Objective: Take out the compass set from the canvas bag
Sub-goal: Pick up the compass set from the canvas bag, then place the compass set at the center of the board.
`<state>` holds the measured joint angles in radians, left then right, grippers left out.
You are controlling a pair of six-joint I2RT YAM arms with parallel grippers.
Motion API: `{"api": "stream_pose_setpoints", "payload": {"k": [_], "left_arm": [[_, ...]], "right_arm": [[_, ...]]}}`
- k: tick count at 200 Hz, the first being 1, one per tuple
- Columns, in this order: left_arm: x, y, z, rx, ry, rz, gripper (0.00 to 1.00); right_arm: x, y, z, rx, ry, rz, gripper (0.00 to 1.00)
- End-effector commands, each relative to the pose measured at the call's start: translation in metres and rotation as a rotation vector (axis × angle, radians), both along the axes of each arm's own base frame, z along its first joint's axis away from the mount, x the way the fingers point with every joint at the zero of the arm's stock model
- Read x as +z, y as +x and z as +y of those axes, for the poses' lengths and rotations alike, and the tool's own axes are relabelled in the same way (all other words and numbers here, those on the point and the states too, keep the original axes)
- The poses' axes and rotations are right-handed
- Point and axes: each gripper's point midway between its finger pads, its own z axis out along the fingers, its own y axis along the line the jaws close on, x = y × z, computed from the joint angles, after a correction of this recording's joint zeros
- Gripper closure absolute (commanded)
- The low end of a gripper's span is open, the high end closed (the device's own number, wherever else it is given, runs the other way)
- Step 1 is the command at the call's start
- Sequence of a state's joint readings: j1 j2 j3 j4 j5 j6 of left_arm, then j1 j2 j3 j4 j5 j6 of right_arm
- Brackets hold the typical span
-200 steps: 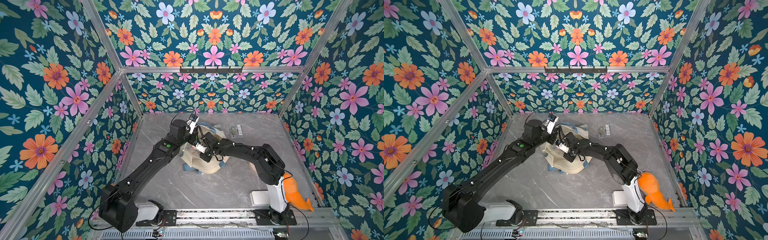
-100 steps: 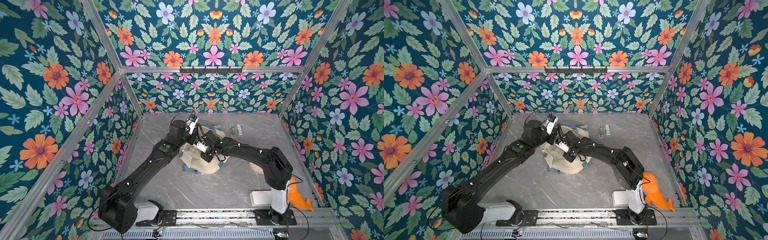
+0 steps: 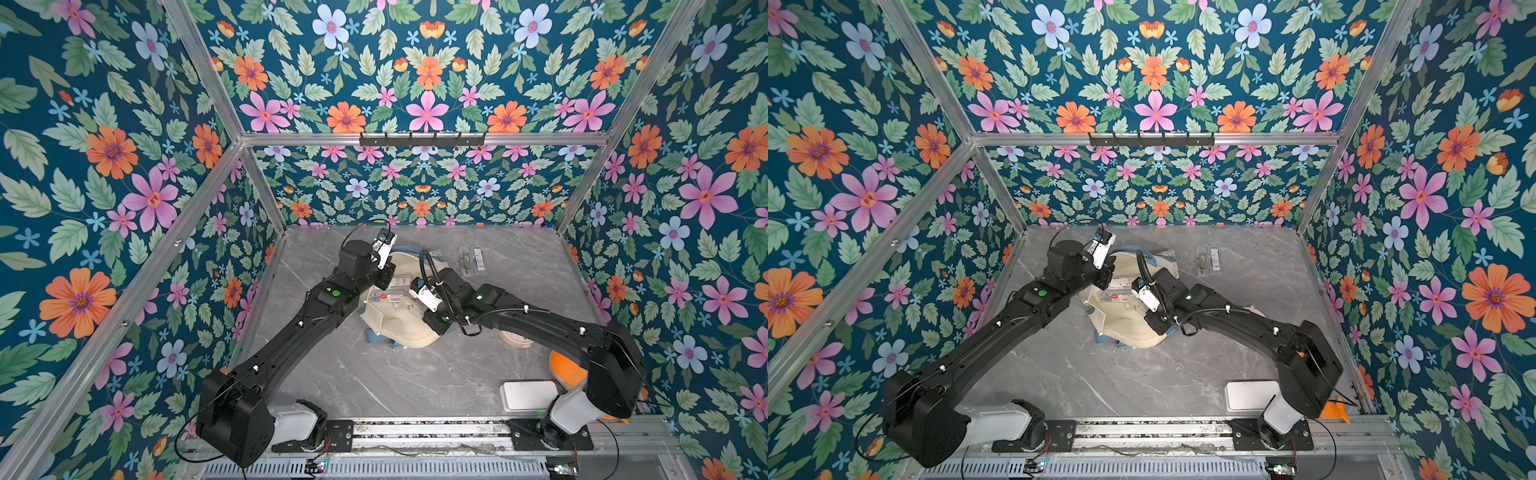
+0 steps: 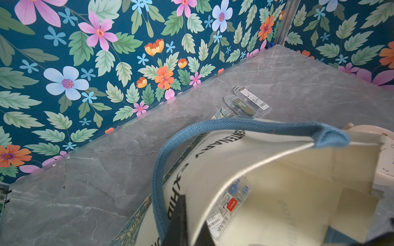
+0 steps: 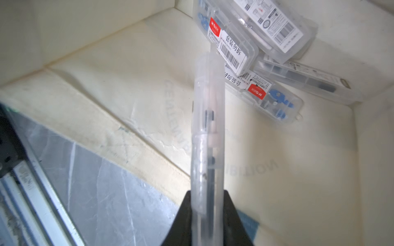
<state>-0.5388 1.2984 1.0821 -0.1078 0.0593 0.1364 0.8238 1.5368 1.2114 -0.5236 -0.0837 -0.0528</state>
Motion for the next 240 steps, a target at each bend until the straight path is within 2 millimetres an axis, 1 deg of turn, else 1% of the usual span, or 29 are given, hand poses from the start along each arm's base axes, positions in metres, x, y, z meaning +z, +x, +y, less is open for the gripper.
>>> {"api": "stream_pose_setpoints", "payload": {"k": [1, 28, 49, 60, 74, 90, 100, 112, 121, 138, 161, 184, 211, 220, 223, 225, 227, 240], "left_arm": [[0.008, 0.002, -0.002, 0.0, -0.025, -0.027, 1.0], [0.008, 0.004, -0.005, -0.008, -0.034, -0.022, 1.0], [0.008, 0.003, -0.006, -0.012, -0.041, -0.025, 1.0], [0.01, 0.003, -0.006, -0.014, -0.047, -0.028, 1.0], [0.011, 0.003, -0.007, -0.018, -0.05, -0.028, 1.0], [0.009, 0.004, -0.009, -0.024, -0.053, -0.024, 1.0], [0.008, 0.004, -0.011, -0.032, -0.057, -0.021, 1.0], [0.008, 0.004, -0.012, -0.036, -0.062, -0.018, 1.0], [0.008, 0.004, -0.013, -0.039, -0.064, -0.018, 1.0], [0.009, 0.005, -0.014, -0.041, -0.063, -0.021, 1.0], [0.009, 0.005, -0.014, -0.045, -0.06, -0.023, 1.0], [0.006, 0.005, -0.014, -0.045, -0.058, -0.019, 1.0], [0.006, 0.005, -0.014, -0.045, -0.057, -0.019, 1.0], [0.006, 0.005, -0.014, -0.045, -0.056, -0.02, 1.0], [0.006, 0.005, -0.014, -0.044, -0.056, -0.02, 1.0], [0.005, 0.006, -0.014, -0.044, -0.056, -0.02, 1.0], [0.005, 0.006, -0.014, -0.043, -0.056, -0.02, 1.0], [0.005, 0.007, -0.014, -0.041, -0.052, -0.022, 1.0]], "right_arm": [[0.019, -0.012, -0.015, -0.051, 0.026, 0.013, 0.85], [0.062, -0.023, -0.037, -0.105, 0.093, -0.051, 0.85], [0.105, -0.022, -0.049, -0.147, 0.214, -0.102, 0.86], [0.121, -0.017, -0.056, -0.168, 0.278, -0.117, 0.87], [0.135, -0.004, -0.069, -0.201, 0.324, -0.135, 0.88], [0.143, 0.016, -0.085, -0.252, 0.342, -0.151, 0.89], [0.146, 0.026, -0.093, -0.275, 0.35, -0.157, 0.89], [0.146, 0.042, -0.108, -0.321, 0.364, -0.165, 0.9], [0.145, 0.056, -0.119, -0.357, 0.384, -0.166, 0.91], [0.141, 0.086, -0.149, -0.455, 0.437, -0.159, 0.93], [0.121, 0.122, -0.182, -0.56, 0.445, -0.142, 0.93], [0.094, 0.156, -0.209, -0.644, 0.452, -0.095, 0.93], [0.052, 0.189, -0.235, -0.719, 0.437, -0.027, 0.93], [0.039, 0.198, -0.24, -0.733, 0.441, 0.003, 0.93], [0.04, 0.199, -0.241, -0.733, 0.445, 0.002, 0.93], [0.028, 0.203, -0.242, -0.74, 0.437, 0.027, 0.93], [0.023, 0.205, -0.242, -0.743, 0.435, 0.038, 0.93], [0.005, 0.214, -0.246, -0.757, 0.406, 0.069, 0.93]]}}
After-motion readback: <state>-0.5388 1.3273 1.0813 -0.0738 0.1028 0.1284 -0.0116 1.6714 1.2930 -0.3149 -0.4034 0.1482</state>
